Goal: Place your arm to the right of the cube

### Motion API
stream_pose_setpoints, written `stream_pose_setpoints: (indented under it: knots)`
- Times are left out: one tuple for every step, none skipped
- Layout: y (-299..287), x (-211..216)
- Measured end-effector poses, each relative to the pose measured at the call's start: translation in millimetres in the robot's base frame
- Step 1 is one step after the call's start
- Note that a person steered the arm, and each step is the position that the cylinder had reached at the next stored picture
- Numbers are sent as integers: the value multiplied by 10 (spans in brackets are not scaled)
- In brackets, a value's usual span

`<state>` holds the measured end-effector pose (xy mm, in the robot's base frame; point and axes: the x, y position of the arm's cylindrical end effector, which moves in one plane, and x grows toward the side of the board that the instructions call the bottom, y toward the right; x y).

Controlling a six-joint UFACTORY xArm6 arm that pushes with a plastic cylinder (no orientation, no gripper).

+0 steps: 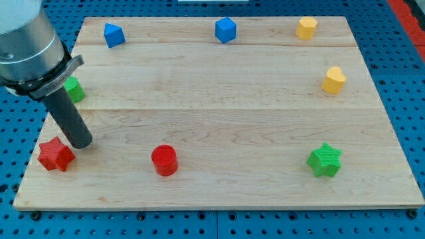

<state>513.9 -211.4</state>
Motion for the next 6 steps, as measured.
stream_pose_setpoints:
  knots:
    - [0, -3]
    - [64, -200]
    - [244, -347]
    - [370, -479]
    - [800, -752]
    - [1640, -1147]
